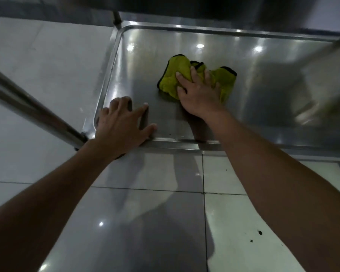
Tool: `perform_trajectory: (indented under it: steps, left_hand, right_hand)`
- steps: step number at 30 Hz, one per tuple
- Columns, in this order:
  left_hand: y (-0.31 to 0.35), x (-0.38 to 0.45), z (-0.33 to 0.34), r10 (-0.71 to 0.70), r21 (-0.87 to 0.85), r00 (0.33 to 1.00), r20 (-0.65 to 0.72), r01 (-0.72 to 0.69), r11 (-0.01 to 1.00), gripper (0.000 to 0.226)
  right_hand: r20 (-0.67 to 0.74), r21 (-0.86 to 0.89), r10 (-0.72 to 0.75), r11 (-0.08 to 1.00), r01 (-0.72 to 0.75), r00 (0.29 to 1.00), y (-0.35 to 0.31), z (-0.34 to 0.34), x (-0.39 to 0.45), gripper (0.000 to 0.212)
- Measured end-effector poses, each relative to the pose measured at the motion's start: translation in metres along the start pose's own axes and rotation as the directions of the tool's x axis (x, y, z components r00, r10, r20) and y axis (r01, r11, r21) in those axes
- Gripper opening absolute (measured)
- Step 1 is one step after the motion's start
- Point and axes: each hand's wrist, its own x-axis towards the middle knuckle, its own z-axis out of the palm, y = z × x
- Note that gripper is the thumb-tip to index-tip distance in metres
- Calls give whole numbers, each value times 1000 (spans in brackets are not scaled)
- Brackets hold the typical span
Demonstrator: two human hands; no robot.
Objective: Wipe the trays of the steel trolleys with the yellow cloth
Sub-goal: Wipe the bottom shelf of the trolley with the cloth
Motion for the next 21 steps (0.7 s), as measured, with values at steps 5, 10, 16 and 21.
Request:
perform_trajectory:
  steps: [5,10,16,21]
  left_hand:
    - [-1,3,3,-8,35,999,39,7,999,73]
    - [0,-1,10,20,38,1000,-19,-19,999,73]
    - [3,-6,9,-2,17,999,-40,2,1000,72]
    - [13,-5,5,-42,-16,999,-13,42,999,71]
  right_hand:
    - [60,-14,-117,993,118,991,-60,6,20,51]
    - [222,81,-275,961,263,935,-120,3,45,49]
    - [189,66,-340,941,333,921,-122,5,45,48]
    - [59,48,-292,956,290,954,-89,10,33,49]
